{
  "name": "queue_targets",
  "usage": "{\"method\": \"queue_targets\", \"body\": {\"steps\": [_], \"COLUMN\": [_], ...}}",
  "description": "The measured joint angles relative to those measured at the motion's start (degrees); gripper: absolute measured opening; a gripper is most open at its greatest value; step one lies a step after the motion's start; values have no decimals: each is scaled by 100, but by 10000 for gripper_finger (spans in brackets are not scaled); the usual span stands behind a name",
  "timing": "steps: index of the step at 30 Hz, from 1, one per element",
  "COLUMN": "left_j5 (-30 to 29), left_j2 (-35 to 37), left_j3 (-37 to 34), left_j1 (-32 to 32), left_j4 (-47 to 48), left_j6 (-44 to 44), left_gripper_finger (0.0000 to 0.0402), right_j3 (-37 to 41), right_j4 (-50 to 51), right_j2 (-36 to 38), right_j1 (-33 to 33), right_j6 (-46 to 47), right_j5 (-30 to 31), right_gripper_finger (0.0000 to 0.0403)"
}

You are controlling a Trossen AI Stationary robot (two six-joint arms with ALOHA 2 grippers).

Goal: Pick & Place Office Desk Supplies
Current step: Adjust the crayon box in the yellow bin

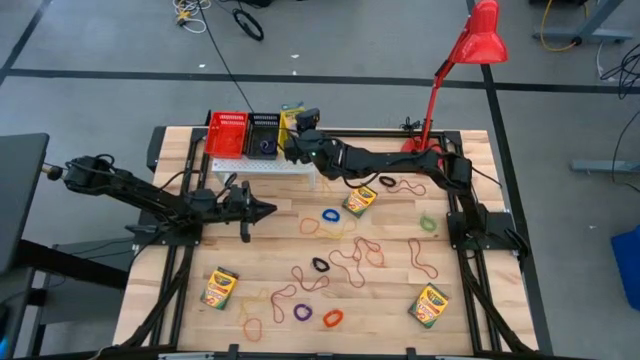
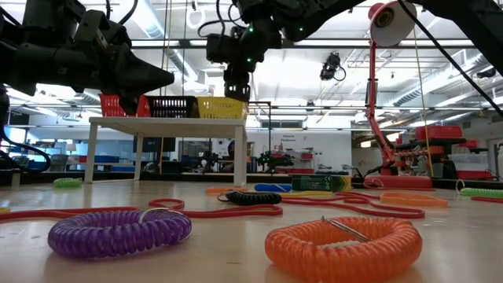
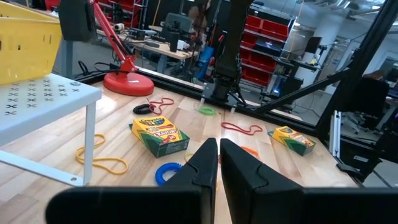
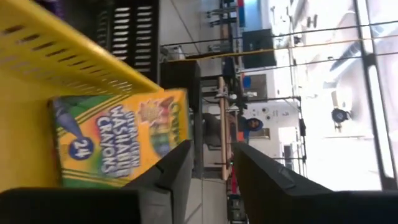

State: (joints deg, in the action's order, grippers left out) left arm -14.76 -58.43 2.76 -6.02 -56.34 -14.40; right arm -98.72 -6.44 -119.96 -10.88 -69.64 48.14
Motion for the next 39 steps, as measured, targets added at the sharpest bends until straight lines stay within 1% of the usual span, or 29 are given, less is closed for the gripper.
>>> {"method": "queue_targets", "body": {"steps": [4, 7, 10, 12, 13, 15, 16, 17, 19, 22, 25, 28, 30, 32, 33, 35, 39], "left_j5": [123, 172, 174, 176, 176, 184, 223, 291, 476, 839, 1095, 1087, 837, 580, 549, 637, 981], "left_j2": [0, 0, 0, 0, 0, 0, 0, 0, 7, 162, 361, 412, 337, 84, -67, -461, -1421], "left_j3": [0, 0, 0, 19, 44, 139, 220, 317, 606, 1307, 2293, 3449, 4164, 4897, 5235, 5926, 7096], "left_j1": [0, -1, 0, -2, 0, 21, 48, 97, 222, 554, 908, 1277, 1573, 1926, 2116, 2550, 3310], "left_j4": [-1, -2, -2, 6, 7, 32, 83, 178, 555, 1698, 3507, 5212, 6234, 7127, 7541, 8342, 9413], "left_j6": [-50, -91, -228, -256, -247, -140, -32, 85, 311, 639, 1067, 1559, 1847, 2140, 2266, 2499, 2983], "left_gripper_finger": [24, 24, 24, 24, 24, 24, 23, 22, 17, 8, 6, 10, 17, 26, 31, 41, 68], "right_j3": [0, 0, 0, -2, -1, -2, 2, 93, 487, 1466, 2595, 3709, 4391, 4994, 5291, 5788, 6531], "right_j4": [-23, 10, 407, 1073, 1546, 2543, 2980, 3256, 3397, 2998, 2327, 1643, 1091, 449, 186, -421, -1510], "right_j2": [120, 313, 627, 928, 1113, 1497, 1680, 1862, 2245, 2845, 3497, 4030, 4319, 4514, 4583, 4607, 4614], "right_j1": [118, 200, 293, 367, 387, 402, 403, 399, 439, 617, 869, 1126, 1316, 1511, 1608, 1770, 2048], "right_j6": [-14, 72, 482, 1194, 1687, 2816, 3358, 3841, 4396, 4698, 5199, 5760, 6171, 6566, 6740, 6993, 7330], "right_j5": [158, 337, 491, 456, 326, -286, -671, -1030, -1372, -1429, -1477, -1477, -1479, -1508, -1524, -1522, -1491], "right_gripper_finger": [148, 143, 113, 79, 59, 20, 11, 10, 11, 4, 7, 4, 4, 5, 6, 6, 6]}}
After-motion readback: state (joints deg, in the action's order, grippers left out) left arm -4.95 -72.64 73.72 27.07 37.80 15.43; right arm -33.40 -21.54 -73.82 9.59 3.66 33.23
